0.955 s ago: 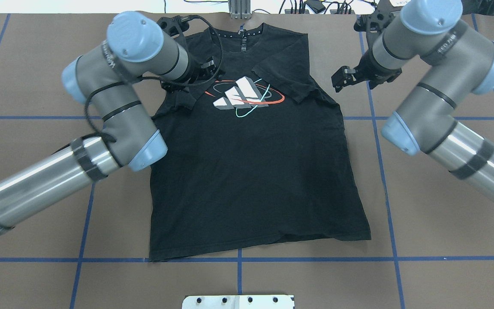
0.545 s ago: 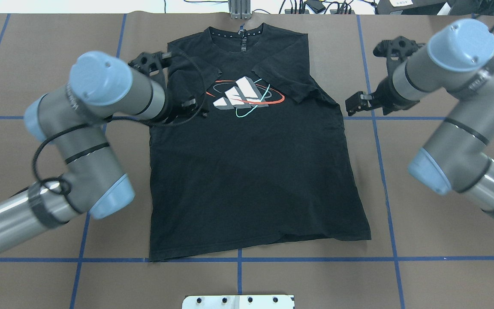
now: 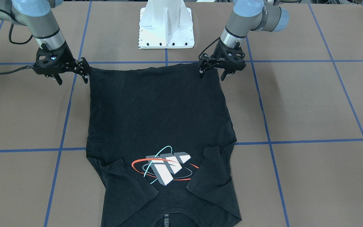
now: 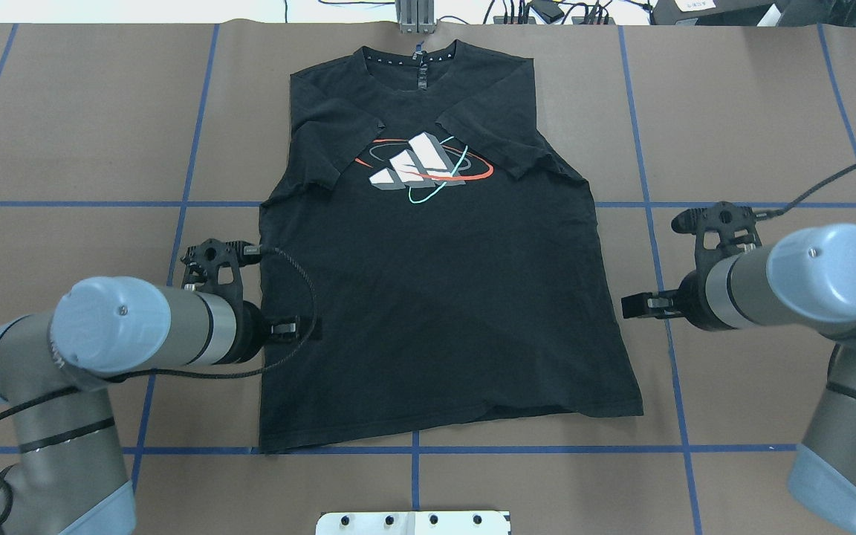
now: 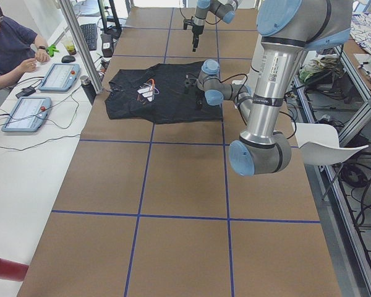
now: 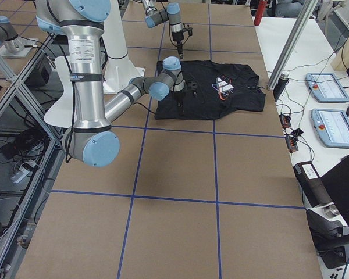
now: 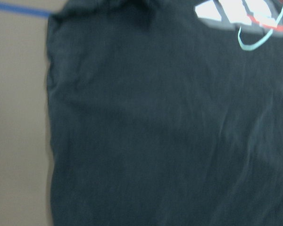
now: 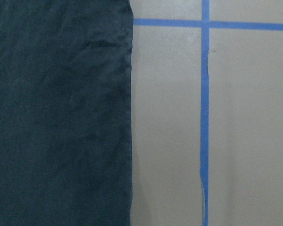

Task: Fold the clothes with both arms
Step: 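Move both grippers down to the hem corners nearest the robot, then grasp the hem corners with both grippers, then lift the hem with both grippers and carry it toward the collar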

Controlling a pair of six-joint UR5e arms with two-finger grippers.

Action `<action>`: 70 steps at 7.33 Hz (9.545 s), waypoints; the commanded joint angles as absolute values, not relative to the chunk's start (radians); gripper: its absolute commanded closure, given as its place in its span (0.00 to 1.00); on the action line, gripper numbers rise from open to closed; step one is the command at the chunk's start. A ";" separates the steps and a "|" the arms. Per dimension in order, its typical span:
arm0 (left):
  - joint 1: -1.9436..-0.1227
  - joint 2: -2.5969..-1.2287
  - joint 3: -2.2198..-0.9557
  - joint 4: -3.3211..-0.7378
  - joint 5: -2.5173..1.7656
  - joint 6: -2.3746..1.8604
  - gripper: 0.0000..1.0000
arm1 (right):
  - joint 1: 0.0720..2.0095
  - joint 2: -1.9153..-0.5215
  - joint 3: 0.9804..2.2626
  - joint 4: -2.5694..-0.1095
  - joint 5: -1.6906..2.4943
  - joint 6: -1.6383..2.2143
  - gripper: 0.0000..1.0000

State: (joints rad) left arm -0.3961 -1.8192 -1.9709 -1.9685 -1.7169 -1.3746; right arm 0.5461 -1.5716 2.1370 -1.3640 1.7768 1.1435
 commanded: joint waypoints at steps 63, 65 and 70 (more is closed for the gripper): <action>-0.741 -1.889 -1.993 -1.957 -1.916 -1.496 1.00 | 0.739 -1.397 1.989 -1.152 1.905 1.382 1.00; -0.776 -1.922 -1.932 -1.957 -1.917 -1.439 1.00 | 0.771 -1.307 1.930 -1.210 1.907 1.374 1.00; -0.819 -2.118 -1.614 -1.968 -1.872 -1.355 1.00 | 0.837 -1.099 1.634 -1.221 1.905 1.370 1.00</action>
State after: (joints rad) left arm -0.8181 -2.0714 -1.6912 -1.9662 -1.8891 -1.3775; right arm 0.8145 -1.1405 1.7098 -1.2218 1.9053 1.3724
